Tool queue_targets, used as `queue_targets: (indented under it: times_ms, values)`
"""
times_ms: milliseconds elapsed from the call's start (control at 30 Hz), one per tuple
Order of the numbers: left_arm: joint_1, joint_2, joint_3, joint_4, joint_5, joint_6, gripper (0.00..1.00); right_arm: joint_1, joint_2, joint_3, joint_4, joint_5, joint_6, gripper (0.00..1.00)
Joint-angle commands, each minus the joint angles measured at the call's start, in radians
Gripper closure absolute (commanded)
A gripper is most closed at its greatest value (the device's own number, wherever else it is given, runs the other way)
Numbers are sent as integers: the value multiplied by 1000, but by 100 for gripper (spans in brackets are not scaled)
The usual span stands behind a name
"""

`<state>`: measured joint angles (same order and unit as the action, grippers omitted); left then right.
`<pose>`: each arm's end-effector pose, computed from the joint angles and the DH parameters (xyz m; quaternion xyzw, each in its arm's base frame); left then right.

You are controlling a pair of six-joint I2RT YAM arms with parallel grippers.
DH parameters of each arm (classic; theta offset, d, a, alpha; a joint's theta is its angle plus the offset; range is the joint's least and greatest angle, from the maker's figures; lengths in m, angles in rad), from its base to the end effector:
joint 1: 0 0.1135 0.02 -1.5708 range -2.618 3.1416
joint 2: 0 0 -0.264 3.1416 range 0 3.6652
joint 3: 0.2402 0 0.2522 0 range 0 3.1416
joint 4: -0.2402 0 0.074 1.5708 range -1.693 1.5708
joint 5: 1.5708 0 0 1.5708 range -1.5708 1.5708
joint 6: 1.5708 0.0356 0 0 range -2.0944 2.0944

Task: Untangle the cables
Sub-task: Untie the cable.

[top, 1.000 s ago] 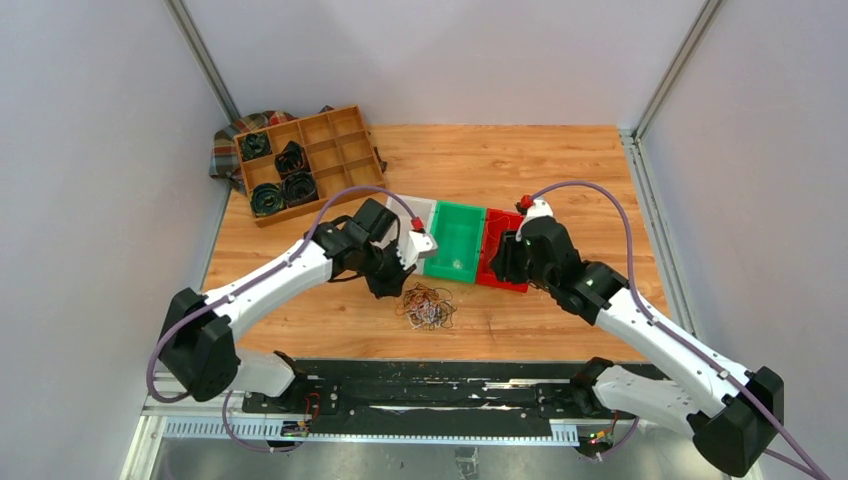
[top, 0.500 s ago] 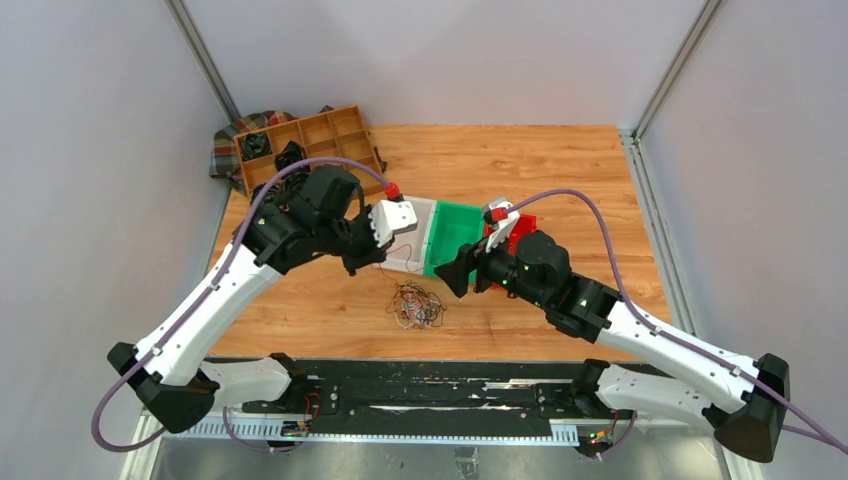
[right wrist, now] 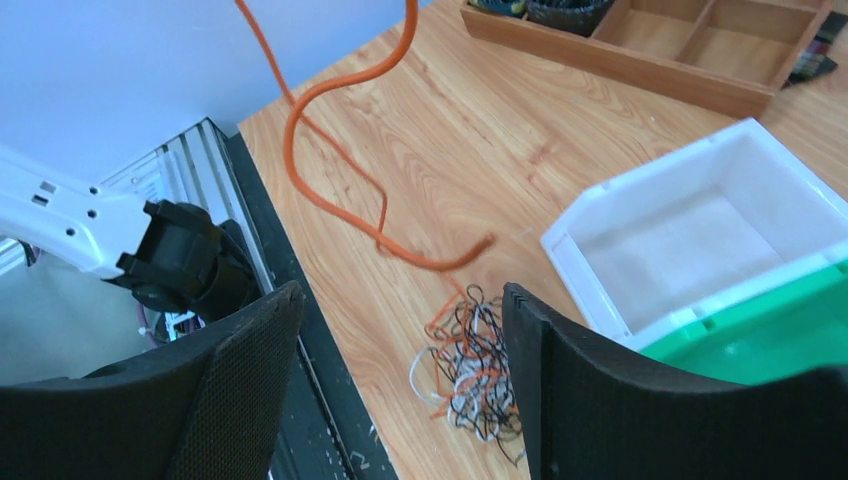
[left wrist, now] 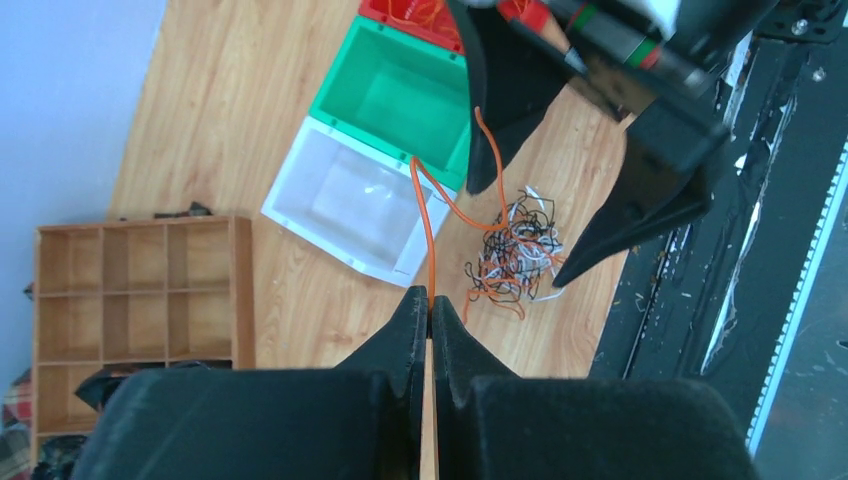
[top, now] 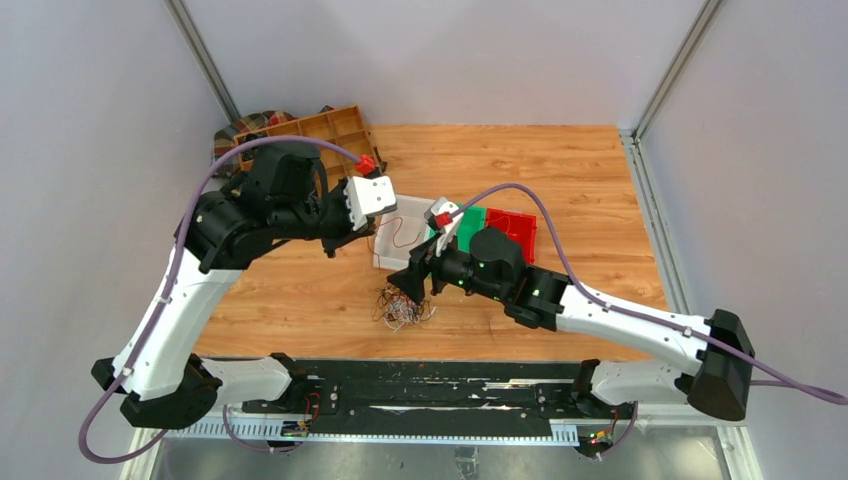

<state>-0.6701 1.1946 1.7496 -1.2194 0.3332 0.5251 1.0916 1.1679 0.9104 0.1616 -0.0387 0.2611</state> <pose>0.1372 -0.1236 0.4727 0.5589 0.6921 -0.1800 0.4198 0.1268 0.2471 0.3415 -0.3104 0.6719 0.4320 0.5153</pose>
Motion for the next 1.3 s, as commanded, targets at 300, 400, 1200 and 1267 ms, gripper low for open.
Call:
queue_targets:
  times_ms: [300,400,1200,1267]
  values:
    - [-9,14,284,-55,15,22,100,14,241,93,272,-9,19,32]
    - [-9,16,348,-55,17,19,99,15,286,92,296,-15,44,34]
    - [-9,31,460,-53,48,-7,100,62,400,61,411,46,62,35]
    - [-9,43,493,-51,43,-8,100,61,432,94,398,35,61,36]
